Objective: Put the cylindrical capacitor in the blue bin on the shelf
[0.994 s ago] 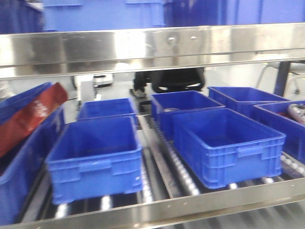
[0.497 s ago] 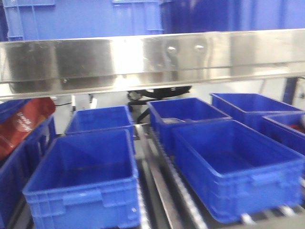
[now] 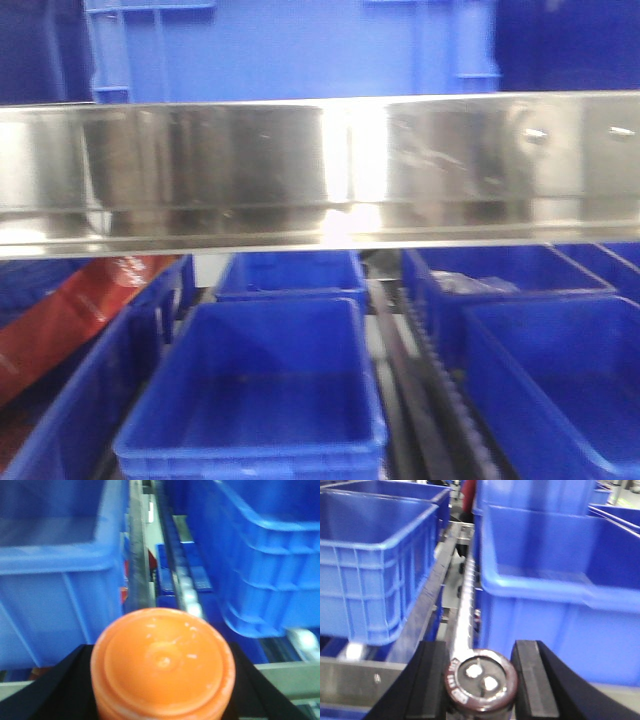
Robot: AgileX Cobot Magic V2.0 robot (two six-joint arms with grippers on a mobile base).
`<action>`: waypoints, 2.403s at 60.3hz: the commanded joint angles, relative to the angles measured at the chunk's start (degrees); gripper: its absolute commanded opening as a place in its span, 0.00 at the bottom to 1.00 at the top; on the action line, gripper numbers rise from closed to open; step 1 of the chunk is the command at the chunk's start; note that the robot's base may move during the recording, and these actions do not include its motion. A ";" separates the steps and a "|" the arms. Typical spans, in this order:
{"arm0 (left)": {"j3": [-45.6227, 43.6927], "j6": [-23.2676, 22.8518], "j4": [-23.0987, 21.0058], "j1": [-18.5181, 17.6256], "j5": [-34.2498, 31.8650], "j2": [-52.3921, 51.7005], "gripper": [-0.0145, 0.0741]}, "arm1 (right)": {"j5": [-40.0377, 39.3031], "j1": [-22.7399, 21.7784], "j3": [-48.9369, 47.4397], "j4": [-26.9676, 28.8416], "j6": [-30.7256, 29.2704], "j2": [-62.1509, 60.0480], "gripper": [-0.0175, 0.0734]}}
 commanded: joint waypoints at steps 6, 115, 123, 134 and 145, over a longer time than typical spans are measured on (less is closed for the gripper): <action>-0.50 0.02 -0.09 -0.36 -0.96 -0.19 0.04 | -1.67 0.03 -0.41 -0.42 -0.17 -0.20 0.01; -0.50 0.02 -0.76 -0.36 -0.96 0.01 0.04 | -1.67 0.03 -0.41 -0.42 -0.17 -0.20 0.01; -3.96 1.17 -2.29 -0.54 0.57 1.82 0.04 | -1.67 0.03 -0.41 -0.42 -0.17 -0.20 0.01; -16.61 5.17 -5.42 -5.58 3.25 9.69 0.04 | -1.67 0.03 -0.41 -0.42 -0.17 -0.20 0.01; -31.35 6.21 -5.61 -16.11 3.51 21.57 0.04 | -1.67 0.03 -0.41 -0.42 -0.17 -0.20 0.01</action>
